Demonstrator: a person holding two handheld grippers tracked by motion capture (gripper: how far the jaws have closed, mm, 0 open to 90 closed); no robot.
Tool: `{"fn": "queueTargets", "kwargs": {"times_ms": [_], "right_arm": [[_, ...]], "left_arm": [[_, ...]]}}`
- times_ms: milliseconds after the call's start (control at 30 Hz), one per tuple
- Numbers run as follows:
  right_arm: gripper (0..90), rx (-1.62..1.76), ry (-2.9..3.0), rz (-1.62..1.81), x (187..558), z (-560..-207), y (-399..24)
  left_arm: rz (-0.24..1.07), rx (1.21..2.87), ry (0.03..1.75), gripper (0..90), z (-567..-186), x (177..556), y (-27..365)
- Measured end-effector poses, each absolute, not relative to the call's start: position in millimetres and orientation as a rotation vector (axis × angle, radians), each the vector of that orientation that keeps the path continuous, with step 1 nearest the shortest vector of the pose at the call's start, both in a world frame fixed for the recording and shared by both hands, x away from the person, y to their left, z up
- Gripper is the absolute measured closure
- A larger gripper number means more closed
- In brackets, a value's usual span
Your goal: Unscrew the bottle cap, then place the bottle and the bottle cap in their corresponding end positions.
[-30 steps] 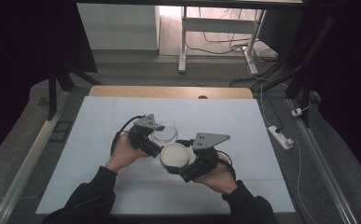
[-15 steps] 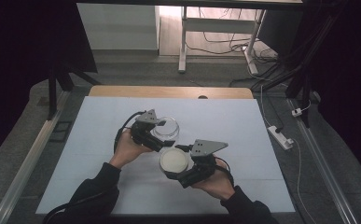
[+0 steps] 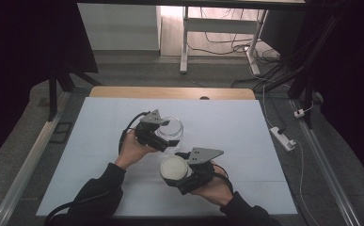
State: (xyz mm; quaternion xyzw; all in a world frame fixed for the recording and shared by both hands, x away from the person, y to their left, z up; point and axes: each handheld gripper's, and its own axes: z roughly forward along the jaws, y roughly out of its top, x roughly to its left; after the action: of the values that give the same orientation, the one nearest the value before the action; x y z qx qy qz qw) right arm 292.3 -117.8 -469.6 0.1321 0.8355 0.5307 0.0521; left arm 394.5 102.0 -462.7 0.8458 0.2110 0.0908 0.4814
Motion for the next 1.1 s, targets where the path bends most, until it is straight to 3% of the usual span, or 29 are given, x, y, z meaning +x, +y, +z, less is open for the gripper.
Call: {"fn": "queueTargets", "kwargs": {"times_ms": [1100], "right_arm": [[7.8, 0.445, 2.577, 1.501, 309.1, -518.4, -111.1]], "left_arm": [[0.258, 2.067, 0.565, 7.4, -490.6, 416.4, 93.9]]}}
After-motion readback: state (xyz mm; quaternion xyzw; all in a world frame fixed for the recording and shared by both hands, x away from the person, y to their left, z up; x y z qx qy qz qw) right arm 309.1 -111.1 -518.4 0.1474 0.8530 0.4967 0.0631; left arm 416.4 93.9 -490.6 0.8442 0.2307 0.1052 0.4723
